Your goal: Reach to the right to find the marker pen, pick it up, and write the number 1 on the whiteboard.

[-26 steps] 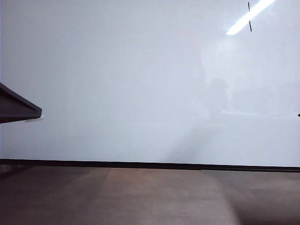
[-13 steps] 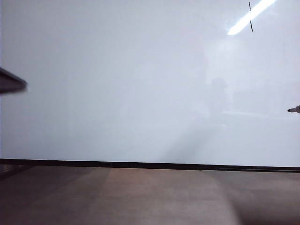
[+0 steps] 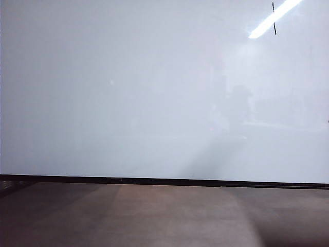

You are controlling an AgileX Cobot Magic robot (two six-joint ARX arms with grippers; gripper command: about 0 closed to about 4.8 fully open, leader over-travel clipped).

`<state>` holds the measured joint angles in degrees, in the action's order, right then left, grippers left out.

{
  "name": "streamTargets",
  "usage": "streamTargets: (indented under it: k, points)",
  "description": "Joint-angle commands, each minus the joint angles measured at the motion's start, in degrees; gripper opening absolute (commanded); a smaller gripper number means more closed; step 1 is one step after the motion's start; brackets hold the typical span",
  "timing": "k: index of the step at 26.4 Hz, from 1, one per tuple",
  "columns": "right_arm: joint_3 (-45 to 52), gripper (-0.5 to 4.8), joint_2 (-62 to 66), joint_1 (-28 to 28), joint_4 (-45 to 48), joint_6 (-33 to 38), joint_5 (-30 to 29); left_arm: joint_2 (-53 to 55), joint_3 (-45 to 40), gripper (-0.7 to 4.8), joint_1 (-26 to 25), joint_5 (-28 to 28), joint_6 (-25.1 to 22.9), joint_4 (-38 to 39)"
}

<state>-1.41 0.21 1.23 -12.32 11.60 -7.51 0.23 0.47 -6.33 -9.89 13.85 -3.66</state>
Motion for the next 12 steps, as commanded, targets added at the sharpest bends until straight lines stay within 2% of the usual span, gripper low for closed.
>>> streamTargets:
  k: [1, 12]
  points:
    - [0.22, -0.05, -0.07, -3.45, 0.5, 0.22, -0.02, -0.02, 0.04, -0.05, 0.46, -0.9, 0.09, -0.5]
    - [0.31, -0.05, -0.07, -5.01, 0.57, 0.22, -0.07, -0.02, 0.04, -0.05, 0.44, -0.83, 0.09, -0.48]
